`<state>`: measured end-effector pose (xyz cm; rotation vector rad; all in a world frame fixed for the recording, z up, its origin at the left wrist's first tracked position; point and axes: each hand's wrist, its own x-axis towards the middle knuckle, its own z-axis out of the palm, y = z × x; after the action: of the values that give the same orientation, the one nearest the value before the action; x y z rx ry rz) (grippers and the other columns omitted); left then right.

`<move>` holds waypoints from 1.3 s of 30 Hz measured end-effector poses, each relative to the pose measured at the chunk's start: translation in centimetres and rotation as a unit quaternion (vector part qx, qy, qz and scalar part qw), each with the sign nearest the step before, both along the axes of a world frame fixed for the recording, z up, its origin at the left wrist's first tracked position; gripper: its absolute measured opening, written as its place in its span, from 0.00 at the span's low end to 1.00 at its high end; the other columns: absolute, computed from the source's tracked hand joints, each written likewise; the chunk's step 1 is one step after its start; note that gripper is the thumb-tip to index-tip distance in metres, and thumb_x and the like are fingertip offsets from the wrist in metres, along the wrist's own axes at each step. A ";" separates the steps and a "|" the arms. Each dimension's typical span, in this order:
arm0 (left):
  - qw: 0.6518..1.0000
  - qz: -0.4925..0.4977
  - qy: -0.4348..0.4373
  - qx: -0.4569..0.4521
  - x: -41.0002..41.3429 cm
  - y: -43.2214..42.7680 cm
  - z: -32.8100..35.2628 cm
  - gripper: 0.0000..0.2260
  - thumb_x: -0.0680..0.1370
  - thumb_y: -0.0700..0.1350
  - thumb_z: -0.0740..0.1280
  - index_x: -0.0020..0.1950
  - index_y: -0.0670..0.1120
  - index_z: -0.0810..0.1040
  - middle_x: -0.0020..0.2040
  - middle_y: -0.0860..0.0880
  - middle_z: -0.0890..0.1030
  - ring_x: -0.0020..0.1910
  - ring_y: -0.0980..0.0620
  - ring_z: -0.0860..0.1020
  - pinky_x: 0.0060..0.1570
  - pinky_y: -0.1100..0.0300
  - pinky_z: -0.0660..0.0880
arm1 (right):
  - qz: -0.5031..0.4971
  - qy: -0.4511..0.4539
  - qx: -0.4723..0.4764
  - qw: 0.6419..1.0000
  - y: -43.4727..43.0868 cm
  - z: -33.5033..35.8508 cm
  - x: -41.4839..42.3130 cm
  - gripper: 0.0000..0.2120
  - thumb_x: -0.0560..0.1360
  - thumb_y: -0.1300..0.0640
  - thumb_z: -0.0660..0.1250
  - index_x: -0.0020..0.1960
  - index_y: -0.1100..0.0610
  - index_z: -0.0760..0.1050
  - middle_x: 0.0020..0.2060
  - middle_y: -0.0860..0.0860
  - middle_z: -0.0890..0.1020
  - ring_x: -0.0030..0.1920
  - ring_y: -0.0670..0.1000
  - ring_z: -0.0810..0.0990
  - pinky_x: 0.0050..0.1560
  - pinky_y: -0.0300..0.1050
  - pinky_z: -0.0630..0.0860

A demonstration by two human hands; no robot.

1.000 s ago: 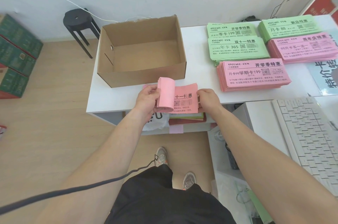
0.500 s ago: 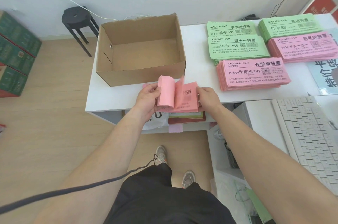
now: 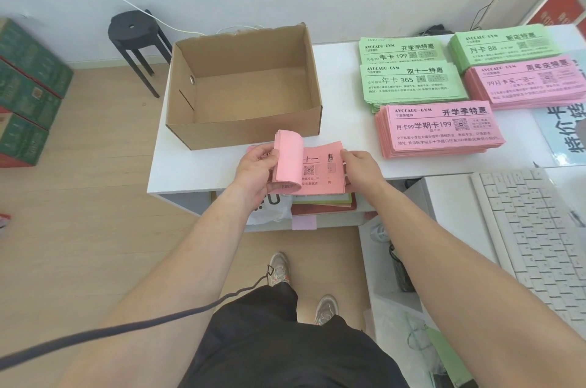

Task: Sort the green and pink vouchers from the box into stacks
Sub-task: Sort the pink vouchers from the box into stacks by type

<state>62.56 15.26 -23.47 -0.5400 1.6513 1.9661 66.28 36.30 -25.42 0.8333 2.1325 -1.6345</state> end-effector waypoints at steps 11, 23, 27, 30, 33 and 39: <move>1.000 0.000 -0.005 0.002 -0.1 0.0 0.0 0.07 0.84 0.41 0.63 0.58 0.48 0.79 0.67 0.39 0.78 0.57 0.40 0.82 0.36 0.47 0.82 | 0.006 0.003 0.003 1.000 0.2 -0.5 -0.2 0.19 0.83 0.46 0.53 0.49 0.53 0.80 0.48 0.55 0.86 0.50 0.60 0.85 0.54 0.63 0.82; 0.999 -0.013 0.000 -0.031 -0.2 -0.4 0.6 0.12 0.83 0.39 0.64 0.66 0.41 0.77 0.56 0.38 0.84 0.45 0.44 0.86 0.37 0.51 0.83 | 0.013 0.000 0.003 1.000 0.2 -0.4 -0.2 0.20 0.85 0.48 0.52 0.55 0.57 0.80 0.48 0.54 0.86 0.48 0.58 0.86 0.51 0.61 0.84; 0.999 -0.032 0.007 -0.029 -0.2 -0.5 0.6 0.12 0.83 0.39 0.65 0.66 0.41 0.77 0.55 0.40 0.85 0.46 0.44 0.86 0.39 0.51 0.83 | 0.013 -0.001 0.001 1.000 0.2 -0.5 -0.2 0.20 0.85 0.49 0.52 0.57 0.58 0.80 0.49 0.55 0.86 0.49 0.59 0.86 0.51 0.60 0.84; 0.999 -0.032 0.014 -0.040 -0.2 -0.5 0.3 0.12 0.83 0.39 0.65 0.67 0.41 0.77 0.57 0.40 0.84 0.45 0.46 0.86 0.38 0.53 0.83 | 0.016 -0.003 0.003 1.000 0.3 -0.6 -0.3 0.20 0.84 0.48 0.53 0.55 0.58 0.80 0.48 0.55 0.86 0.49 0.59 0.86 0.52 0.61 0.84; 0.999 -0.027 0.015 -0.040 -0.3 -0.4 0.0 0.12 0.83 0.39 0.65 0.67 0.41 0.76 0.57 0.40 0.84 0.47 0.44 0.86 0.40 0.51 0.83 | 0.015 -0.004 0.001 1.000 0.3 -0.5 -0.2 0.20 0.85 0.49 0.52 0.56 0.59 0.80 0.47 0.55 0.86 0.48 0.59 0.86 0.50 0.60 0.84; 0.999 -0.023 0.018 -0.040 -0.3 -0.5 0.0 0.13 0.83 0.39 0.65 0.67 0.41 0.77 0.56 0.40 0.84 0.44 0.45 0.85 0.38 0.53 0.82 | 0.018 -0.007 0.008 1.000 0.4 -0.7 -0.3 0.21 0.84 0.46 0.52 0.52 0.56 0.80 0.47 0.56 0.86 0.49 0.61 0.86 0.52 0.62 0.83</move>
<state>62.26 14.72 -23.52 -0.4939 1.7550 1.8930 65.94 36.65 -26.13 0.8044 2.1414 -1.5923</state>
